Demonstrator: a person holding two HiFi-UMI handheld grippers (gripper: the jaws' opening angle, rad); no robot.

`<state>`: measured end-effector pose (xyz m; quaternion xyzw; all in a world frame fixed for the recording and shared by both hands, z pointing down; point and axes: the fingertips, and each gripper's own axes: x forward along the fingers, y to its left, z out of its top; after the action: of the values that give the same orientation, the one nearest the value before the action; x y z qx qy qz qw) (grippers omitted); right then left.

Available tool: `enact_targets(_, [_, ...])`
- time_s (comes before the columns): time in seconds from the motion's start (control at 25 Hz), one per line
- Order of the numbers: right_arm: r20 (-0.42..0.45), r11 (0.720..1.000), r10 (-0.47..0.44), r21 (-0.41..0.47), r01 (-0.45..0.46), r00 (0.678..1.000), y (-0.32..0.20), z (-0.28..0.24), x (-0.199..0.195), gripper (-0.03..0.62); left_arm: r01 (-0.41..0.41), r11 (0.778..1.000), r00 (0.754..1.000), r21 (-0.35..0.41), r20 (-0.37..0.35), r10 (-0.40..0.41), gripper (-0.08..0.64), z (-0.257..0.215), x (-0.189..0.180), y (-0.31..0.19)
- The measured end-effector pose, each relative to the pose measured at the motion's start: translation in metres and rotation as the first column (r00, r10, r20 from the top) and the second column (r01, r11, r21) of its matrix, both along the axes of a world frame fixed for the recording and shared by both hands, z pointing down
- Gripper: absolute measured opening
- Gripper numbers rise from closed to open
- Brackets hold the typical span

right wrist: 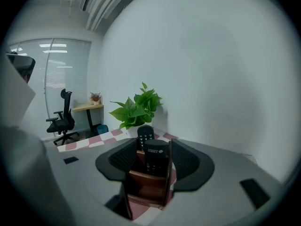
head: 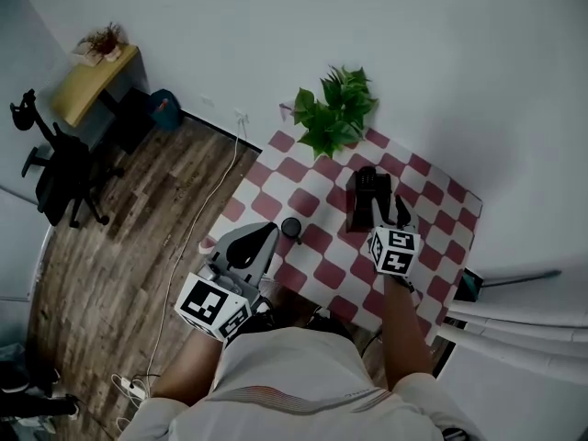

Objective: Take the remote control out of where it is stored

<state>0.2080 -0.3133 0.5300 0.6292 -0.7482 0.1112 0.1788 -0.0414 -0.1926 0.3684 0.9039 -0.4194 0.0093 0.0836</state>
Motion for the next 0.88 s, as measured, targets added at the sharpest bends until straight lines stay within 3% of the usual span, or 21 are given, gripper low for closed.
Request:
enact_targets(0.48, [0.001,0.997,0.012,-0.082,-0.012,1.000,-0.024,0.045,0.003,0.213,0.048,0.998,0.999,-0.037,0.019,-0.047,0.006,0.013,-0.007,-0.004])
enact_targets(0.88, [0.028,0.999,-0.030,0.022,0.030,0.999,-0.011,-0.002,-0.005,0.187,0.036,0.999,0.999,-0.026,0.006,-0.035,0.007,0.008,-0.005,0.001])
